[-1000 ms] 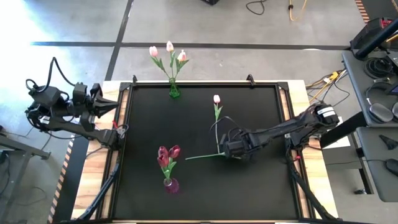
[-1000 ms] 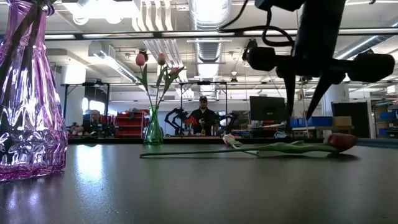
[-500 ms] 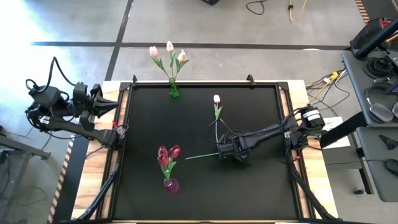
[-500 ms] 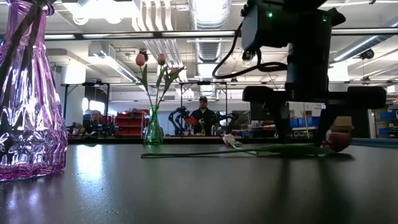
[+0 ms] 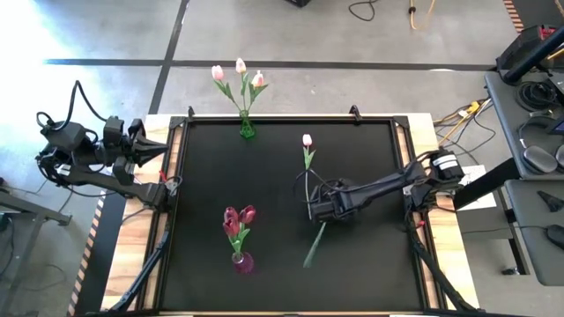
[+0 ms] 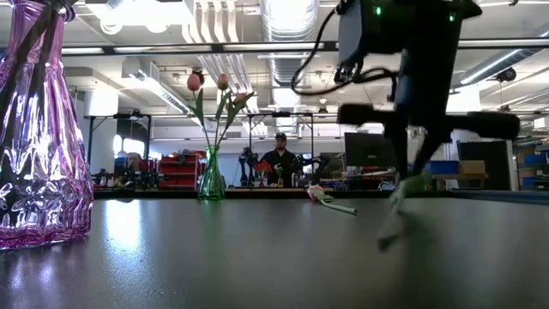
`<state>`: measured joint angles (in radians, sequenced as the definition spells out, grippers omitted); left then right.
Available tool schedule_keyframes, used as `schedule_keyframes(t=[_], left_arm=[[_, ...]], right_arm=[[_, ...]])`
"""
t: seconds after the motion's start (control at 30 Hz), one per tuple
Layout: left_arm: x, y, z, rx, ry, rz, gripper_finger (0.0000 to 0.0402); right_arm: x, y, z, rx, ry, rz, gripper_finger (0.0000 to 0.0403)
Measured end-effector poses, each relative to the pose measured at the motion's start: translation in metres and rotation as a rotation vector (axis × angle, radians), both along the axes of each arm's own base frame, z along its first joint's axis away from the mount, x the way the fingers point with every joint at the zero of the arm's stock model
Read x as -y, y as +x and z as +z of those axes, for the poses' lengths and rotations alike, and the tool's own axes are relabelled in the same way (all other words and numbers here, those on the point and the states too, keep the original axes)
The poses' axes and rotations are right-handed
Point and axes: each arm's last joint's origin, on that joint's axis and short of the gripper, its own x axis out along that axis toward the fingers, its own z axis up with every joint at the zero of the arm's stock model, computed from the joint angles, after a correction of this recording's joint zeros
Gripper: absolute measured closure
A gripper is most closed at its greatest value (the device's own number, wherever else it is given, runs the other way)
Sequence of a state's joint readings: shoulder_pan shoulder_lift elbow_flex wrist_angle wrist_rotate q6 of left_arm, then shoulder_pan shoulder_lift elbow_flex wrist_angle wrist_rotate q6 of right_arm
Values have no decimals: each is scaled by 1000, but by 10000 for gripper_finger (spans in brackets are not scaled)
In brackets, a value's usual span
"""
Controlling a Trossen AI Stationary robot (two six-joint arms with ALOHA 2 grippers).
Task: Sort flowers into vase by color
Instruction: Put the red tulip into the purple vase
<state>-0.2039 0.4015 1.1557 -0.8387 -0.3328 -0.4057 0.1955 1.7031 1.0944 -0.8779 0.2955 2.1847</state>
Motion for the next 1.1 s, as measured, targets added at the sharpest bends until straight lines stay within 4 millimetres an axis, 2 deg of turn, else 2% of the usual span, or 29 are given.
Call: schedule_keyframes(t=[0.17, 0.4, 0.6, 0.7, 0.8, 0.9, 1.1], left_arm=[[-1, 0, 0, 0, 5, 25, 402], [-1, 0, 0, 0, 8, 51, 402], [-2, 0, 0, -3, 27, 52, 402], [-2, 0, 0, -7, 50, 56, 402], [-2, 0, 0, -7, 53, 69, 402], [-2, 0, 0, -7, 52, 70, 402], [-2, 0, 0, -9, 61, 69, 402]], right_arm=[[4, 2, 47, 56, -180, 153, 391], [4, 17, 146, 201, -605, 448, 390], [-20, 42, 233, 352, -948, 636, 390], [-42, 55, 260, 432, -1080, 708, 390], [-70, 69, 276, 502, -1187, 765, 390], [-98, 81, 281, 546, -1248, 801, 390], [-146, 110, 272, 509, -1302, 865, 390]])
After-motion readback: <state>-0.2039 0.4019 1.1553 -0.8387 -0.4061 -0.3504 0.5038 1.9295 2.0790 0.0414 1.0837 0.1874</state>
